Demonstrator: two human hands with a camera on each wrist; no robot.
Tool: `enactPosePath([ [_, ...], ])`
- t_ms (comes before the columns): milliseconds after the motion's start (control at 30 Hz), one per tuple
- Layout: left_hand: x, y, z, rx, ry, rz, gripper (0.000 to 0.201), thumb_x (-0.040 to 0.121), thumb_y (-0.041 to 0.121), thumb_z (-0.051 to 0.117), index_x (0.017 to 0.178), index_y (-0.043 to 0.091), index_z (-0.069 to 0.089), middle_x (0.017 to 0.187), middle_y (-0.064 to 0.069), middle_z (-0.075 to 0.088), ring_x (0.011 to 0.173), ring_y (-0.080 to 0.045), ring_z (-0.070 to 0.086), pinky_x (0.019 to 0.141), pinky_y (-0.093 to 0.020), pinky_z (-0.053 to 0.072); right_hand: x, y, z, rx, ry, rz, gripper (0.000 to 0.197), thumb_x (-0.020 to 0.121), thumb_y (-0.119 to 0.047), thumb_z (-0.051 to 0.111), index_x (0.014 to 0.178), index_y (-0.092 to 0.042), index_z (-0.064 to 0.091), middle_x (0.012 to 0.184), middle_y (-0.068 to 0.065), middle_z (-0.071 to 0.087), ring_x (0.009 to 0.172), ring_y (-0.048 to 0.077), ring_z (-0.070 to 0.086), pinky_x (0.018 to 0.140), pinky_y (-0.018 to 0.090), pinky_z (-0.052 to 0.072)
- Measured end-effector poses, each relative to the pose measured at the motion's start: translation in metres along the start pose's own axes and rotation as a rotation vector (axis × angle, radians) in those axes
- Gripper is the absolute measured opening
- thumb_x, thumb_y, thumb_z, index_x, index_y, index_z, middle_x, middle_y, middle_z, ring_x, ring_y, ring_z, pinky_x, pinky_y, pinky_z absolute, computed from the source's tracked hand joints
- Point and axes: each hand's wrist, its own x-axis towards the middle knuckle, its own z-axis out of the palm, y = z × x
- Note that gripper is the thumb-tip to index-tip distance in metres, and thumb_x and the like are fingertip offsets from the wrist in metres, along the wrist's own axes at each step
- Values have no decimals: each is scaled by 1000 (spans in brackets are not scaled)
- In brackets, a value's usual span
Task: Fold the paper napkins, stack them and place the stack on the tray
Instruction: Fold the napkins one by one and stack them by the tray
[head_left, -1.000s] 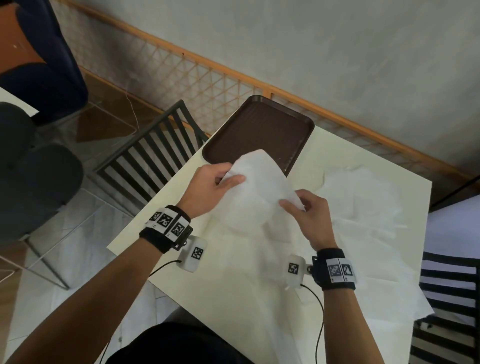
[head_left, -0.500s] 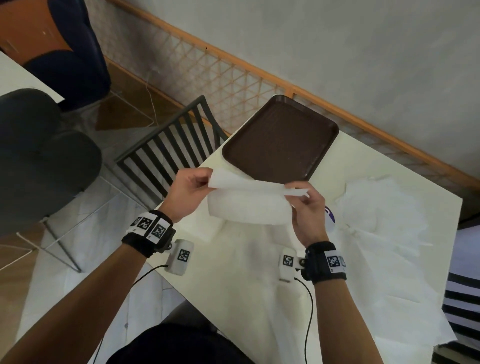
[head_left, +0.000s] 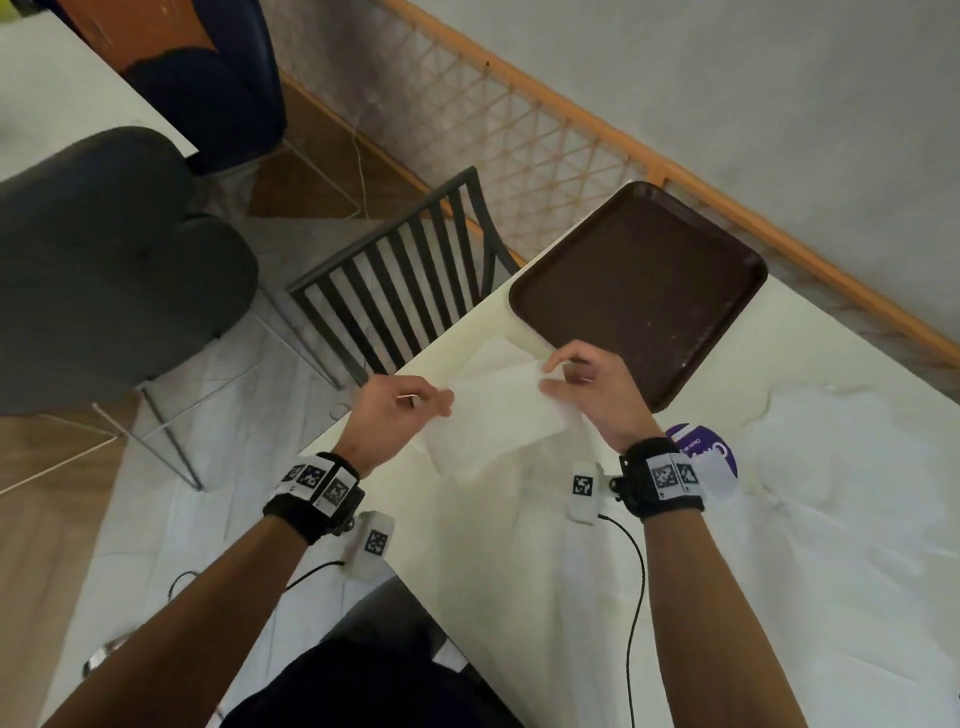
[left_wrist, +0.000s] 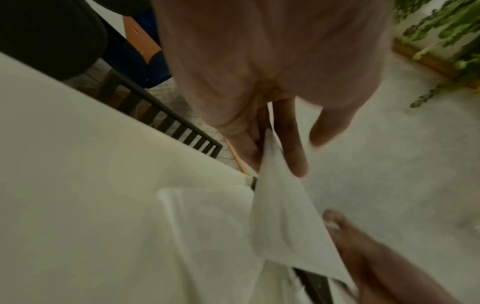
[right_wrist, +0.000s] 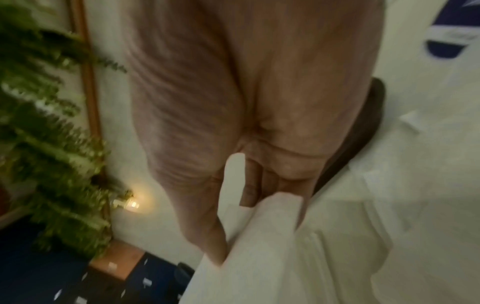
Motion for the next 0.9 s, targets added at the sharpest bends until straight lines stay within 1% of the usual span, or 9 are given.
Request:
enactPosePath([
  [67,1,-13,5,94,31,-20,25,89,31,87,72,20,71,70,5,71,58,-20,57,62,-35,52,22,-5,12,-121,36,-26,21,89,-9,87,93,-26,75,100,-10,78,94,16,71,94,39,59],
  [133,3,-27,11,142,59,-40,31,84,26,90,72,21,61,66,7,66,55,-14,49,58,-29,45,43,-7,23,-273,70,-60,20,89,-14,88,92,-29,74,102,-14,78,102,9,73,101,37,59],
  [233,8,-40,16,226,101,-112,29,83,33,85,76,32,57,81,8,70,80,-19,67,72,-34,55,72,-6,39,-457,52,-99,26,90,-19,87,86,-35,68,97,-17,75,102,9,72,103,39,57],
  [333,10,-45,23,340,80,-119,23,89,31,80,84,35,59,95,4,69,96,-22,67,75,-32,52,90,3,49,-554,27,-47,24,92,-18,85,87,-35,68,96,-12,74,110,20,65,102,45,55],
  [467,14,-38,28,383,5,-70,15,93,25,78,93,24,62,99,-7,66,56,-10,70,52,-18,49,95,6,57,-615,16,-23,10,97,-16,81,99,-20,73,99,0,74,95,10,59,96,39,55],
  [533,12,-36,30,524,-7,-61,17,93,33,77,97,25,62,100,0,61,65,-14,69,60,-24,50,90,4,56,-610,54,-81,10,98,-21,81,103,-20,72,103,0,73,93,8,61,92,36,56],
  [667,0,-35,39,702,169,126,17,88,38,81,98,29,70,122,0,37,112,-24,43,98,-33,41,49,-11,31,-565,170,-184,7,100,-24,77,101,-21,71,101,-7,74,90,5,67,84,17,49],
  [767,-10,-27,54,633,109,246,8,92,33,80,96,30,74,123,3,42,111,-22,39,102,-32,37,-6,-5,-1,-546,135,-136,7,101,-25,77,98,-22,70,94,-11,76,83,-7,67,77,4,47],
  [900,-11,-14,93,526,-111,223,21,98,37,74,110,21,71,110,7,57,103,-15,56,97,-36,52,-69,38,-39,-672,100,97,26,93,-42,84,108,-30,66,109,-9,74,99,14,70,88,33,56],
])
